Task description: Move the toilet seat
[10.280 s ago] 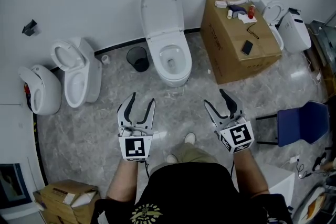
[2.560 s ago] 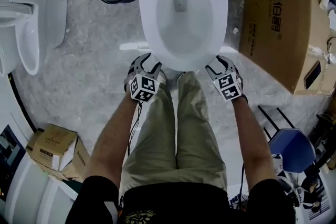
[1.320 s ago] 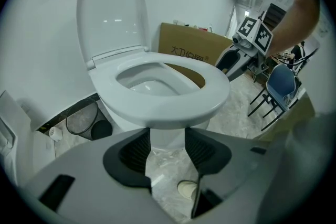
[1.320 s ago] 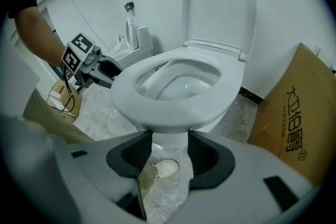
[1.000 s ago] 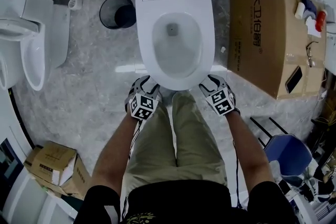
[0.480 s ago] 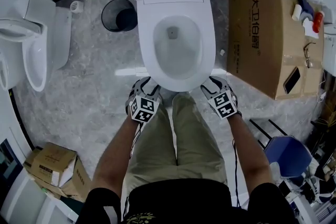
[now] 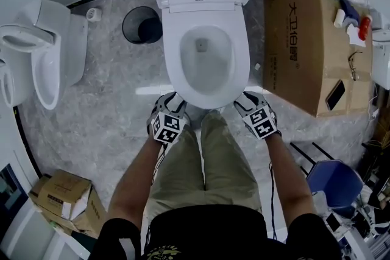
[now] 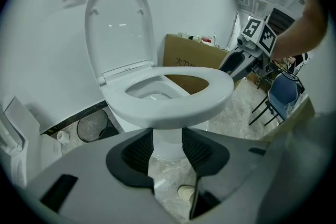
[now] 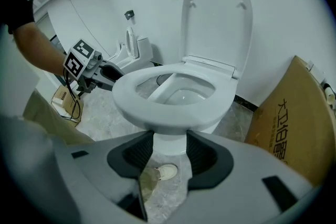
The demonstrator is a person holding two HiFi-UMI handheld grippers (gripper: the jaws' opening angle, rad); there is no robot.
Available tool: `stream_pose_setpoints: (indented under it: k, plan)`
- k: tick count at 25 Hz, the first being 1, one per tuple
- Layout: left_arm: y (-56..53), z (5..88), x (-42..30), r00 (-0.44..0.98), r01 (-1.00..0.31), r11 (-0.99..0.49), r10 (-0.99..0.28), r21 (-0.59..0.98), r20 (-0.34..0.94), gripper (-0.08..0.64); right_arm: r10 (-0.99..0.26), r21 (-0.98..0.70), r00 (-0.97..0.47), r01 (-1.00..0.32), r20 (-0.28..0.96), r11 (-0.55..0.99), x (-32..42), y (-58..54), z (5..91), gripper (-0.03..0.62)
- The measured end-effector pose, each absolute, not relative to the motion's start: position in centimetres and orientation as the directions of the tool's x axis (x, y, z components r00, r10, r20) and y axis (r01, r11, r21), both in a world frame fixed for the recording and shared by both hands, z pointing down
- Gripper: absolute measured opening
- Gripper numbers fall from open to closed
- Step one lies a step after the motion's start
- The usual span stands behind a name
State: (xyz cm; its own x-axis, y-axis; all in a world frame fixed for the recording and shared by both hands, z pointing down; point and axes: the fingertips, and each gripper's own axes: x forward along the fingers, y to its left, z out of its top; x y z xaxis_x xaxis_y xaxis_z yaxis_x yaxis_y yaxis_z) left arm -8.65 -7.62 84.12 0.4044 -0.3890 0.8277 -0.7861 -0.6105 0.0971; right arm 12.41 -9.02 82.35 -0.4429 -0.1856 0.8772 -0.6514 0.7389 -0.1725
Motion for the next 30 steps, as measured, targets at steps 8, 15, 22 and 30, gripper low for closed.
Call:
stream_pose_setpoints:
  k: [8, 15, 22, 30]
  plan:
    - [-8.5, 82.1, -8.5, 0.404, -0.782, -0.614, -0.371, 0.105, 0.836, 0.189, -0.19, -0.185, -0.462, -0.651, 0.866, 0.736, 12.5, -10.1, 80.0, 0.213]
    - [-9.4, 80.3, -8.7, 0.398, -0.787, -0.61, -0.391, 0.091, 0.83, 0.189, -0.201, -0.18, -0.467, -0.649, 0.861, 0.74, 12.2, -11.1, 77.9, 0.204]
    - [-10.6, 78.5, -8.8, 0.392, -0.804, -0.587, -0.405, 0.094, 0.826, 0.189, -0.186, -0.215, -0.491, -0.649, 0.851, 0.73, 12.1, -12.3, 75.9, 0.204]
    - [-12.0, 76.5, -9.0, 0.376, -0.817, -0.573, -0.437, 0.069, 0.817, 0.189, -0.189, -0.232, -0.524, -0.633, 0.83, 0.738, 11.9, -13.9, 73.6, 0.204]
